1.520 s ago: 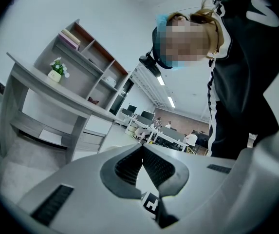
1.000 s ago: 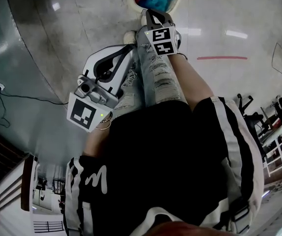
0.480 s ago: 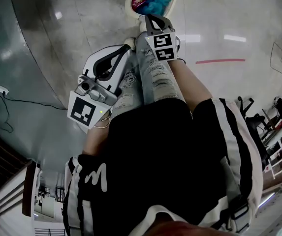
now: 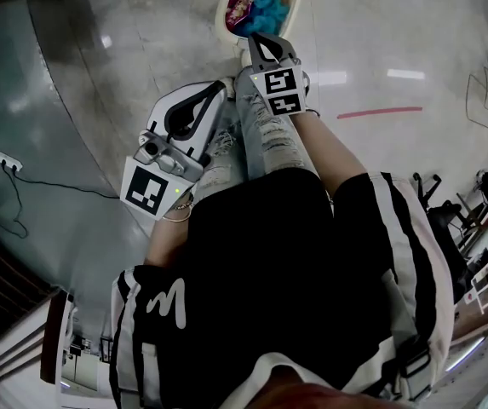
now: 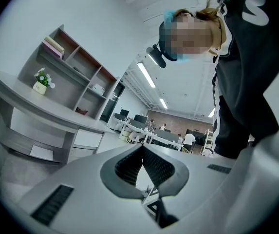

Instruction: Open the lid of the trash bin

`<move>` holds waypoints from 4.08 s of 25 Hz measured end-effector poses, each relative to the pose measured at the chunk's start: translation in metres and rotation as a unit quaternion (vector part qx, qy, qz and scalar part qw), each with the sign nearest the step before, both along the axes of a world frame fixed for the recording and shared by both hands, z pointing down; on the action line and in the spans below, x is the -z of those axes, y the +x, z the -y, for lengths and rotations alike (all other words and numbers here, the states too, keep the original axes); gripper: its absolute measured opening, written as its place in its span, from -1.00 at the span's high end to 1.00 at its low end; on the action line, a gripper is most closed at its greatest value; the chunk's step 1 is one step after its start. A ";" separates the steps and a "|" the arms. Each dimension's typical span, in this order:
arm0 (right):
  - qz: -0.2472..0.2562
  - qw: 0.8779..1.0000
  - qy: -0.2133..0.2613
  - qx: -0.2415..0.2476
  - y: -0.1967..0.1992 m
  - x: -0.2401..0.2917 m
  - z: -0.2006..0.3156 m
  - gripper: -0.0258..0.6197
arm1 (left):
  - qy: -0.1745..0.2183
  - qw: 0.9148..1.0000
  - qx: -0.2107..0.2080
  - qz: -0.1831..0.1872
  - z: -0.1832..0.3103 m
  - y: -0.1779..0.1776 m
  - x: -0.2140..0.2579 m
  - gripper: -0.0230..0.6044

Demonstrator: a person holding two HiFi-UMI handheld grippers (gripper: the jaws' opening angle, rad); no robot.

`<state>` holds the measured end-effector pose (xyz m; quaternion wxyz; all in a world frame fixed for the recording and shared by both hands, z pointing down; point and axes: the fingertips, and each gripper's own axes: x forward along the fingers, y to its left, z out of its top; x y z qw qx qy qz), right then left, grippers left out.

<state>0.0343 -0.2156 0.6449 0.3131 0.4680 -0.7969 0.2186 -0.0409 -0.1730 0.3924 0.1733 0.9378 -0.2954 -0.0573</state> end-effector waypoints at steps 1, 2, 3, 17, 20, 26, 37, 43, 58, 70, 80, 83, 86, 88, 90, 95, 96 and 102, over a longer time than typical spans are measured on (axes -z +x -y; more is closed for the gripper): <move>0.001 1.000 0.003 0.000 0.001 0.004 0.000 0.89 | 0.000 1.000 -0.001 0.001 -0.001 0.000 0.001 0.91; 0.001 1.000 0.005 0.000 0.001 0.008 0.000 0.89 | 0.001 1.000 -0.002 0.001 -0.001 0.001 0.003 0.91; 0.001 1.000 0.008 0.000 0.003 0.011 0.000 0.89 | 0.002 1.000 -0.003 0.002 -0.002 0.001 0.004 0.91; 0.012 0.999 0.044 -0.005 0.009 0.064 -0.006 0.89 | 0.012 1.000 -0.015 0.006 -0.005 0.004 0.023 0.91; 0.013 0.998 0.053 -0.010 0.013 0.075 -0.004 0.89 | 0.016 1.000 -0.020 0.004 -0.002 0.004 0.029 0.91; 0.018 0.997 0.067 -0.018 0.018 0.089 -0.004 0.89 | 0.021 0.999 -0.028 0.007 -0.001 0.009 0.035 0.91; 0.038 0.993 0.106 -0.020 0.020 0.140 -0.009 0.89 | 0.036 0.999 -0.036 0.013 -0.005 0.014 0.052 0.91; 0.047 0.990 0.130 -0.022 0.025 0.169 -0.015 0.89 | 0.042 0.998 -0.036 0.005 -0.008 0.016 0.061 0.91; 0.076 0.980 0.181 -0.033 0.027 0.227 -0.032 0.89 | 0.059 0.997 -0.053 0.012 -0.018 0.023 0.075 0.91; 0.106 0.971 0.213 -0.037 0.032 0.274 -0.060 0.89 | 0.054 0.996 -0.071 0.015 -0.043 0.030 0.083 0.91; 0.108 0.964 0.241 -0.034 0.028 0.297 -0.070 0.89 | 0.066 0.994 -0.080 0.024 -0.048 0.028 0.094 0.91; 0.113 0.961 0.250 -0.033 0.025 0.308 -0.071 0.89 | 0.070 0.994 -0.083 0.027 -0.050 0.026 0.096 0.91; 0.120 0.957 0.261 -0.032 0.026 0.322 -0.077 0.89 | 0.065 0.994 -0.078 0.028 -0.053 0.025 0.098 0.91; 0.122 0.955 0.267 -0.029 0.027 0.328 -0.082 0.89 | 0.064 0.995 -0.073 0.028 -0.055 0.027 0.100 0.91; 0.123 0.954 0.272 -0.025 0.028 0.333 -0.086 0.89 | 0.068 0.995 -0.071 0.029 -0.055 0.027 0.102 0.91; 0.121 0.953 0.279 -0.017 0.027 0.347 -0.096 0.89 | 0.080 0.994 -0.067 0.023 -0.056 0.023 0.111 0.91; 0.122 0.952 0.279 -0.017 0.027 0.349 -0.097 0.89 | 0.079 0.994 -0.067 0.022 -0.057 0.023 0.113 0.91; 0.135 0.945 0.299 -0.009 0.024 0.362 -0.103 0.89 | 0.079 0.994 -0.070 0.022 -0.059 0.024 0.117 0.91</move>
